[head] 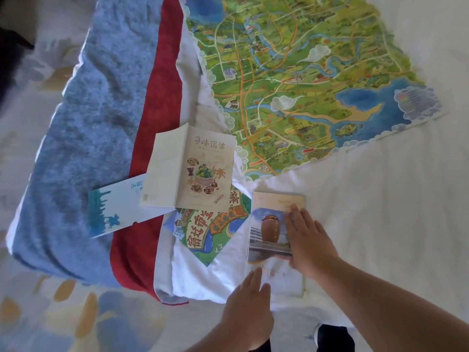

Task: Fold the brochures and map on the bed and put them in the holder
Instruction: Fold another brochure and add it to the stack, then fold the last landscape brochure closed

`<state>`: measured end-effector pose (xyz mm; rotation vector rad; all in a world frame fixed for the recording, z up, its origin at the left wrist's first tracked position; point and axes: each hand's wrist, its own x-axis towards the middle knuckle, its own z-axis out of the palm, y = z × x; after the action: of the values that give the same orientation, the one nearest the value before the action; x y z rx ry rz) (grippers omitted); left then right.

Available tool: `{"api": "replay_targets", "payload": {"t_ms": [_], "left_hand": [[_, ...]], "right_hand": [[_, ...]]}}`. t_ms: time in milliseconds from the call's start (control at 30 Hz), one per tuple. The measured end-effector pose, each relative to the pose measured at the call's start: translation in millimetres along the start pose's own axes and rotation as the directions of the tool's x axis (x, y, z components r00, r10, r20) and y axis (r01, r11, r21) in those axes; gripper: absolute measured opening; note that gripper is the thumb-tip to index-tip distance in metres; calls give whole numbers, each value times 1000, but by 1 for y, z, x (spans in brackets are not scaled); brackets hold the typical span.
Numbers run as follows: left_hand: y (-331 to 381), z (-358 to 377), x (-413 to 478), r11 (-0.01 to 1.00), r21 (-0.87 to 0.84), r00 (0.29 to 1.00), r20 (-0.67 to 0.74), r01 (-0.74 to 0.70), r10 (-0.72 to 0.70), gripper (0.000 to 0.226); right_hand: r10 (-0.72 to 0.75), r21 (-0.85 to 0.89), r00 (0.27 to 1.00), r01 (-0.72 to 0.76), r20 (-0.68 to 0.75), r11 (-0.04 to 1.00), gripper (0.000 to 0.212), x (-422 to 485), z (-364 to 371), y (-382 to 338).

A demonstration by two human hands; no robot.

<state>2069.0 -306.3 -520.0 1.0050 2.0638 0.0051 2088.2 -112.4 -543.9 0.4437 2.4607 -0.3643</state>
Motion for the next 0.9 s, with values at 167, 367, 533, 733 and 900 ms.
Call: {"api": "replay_targets", "payload": {"t_ms": [167, 367, 533, 733, 900], "left_hand": [[-11, -12, 0, 1000, -13, 1000, -7, 1, -1, 52], [-18, -35, -13, 997, -42, 996, -52, 63, -65, 51], [-13, -48, -30, 997, -13, 996, -53, 73, -74, 52], [29, -75, -23, 999, -42, 988, -155, -9, 2, 51], [106, -96, -14, 989, 76, 965, -223, -125, 139, 47]], "right_hand": [[-25, 37, 999, 26, -24, 999, 100, -20, -2, -7], [34, 113, 999, -35, 12, 993, 84, -63, -7, -1], [81, 161, 997, -80, 2, 984, 79, -93, -17, 9], [155, 221, 987, -144, -34, 965, 78, -126, -47, 38], [206, 271, 975, -178, -80, 946, 76, -166, -65, 95]]}}
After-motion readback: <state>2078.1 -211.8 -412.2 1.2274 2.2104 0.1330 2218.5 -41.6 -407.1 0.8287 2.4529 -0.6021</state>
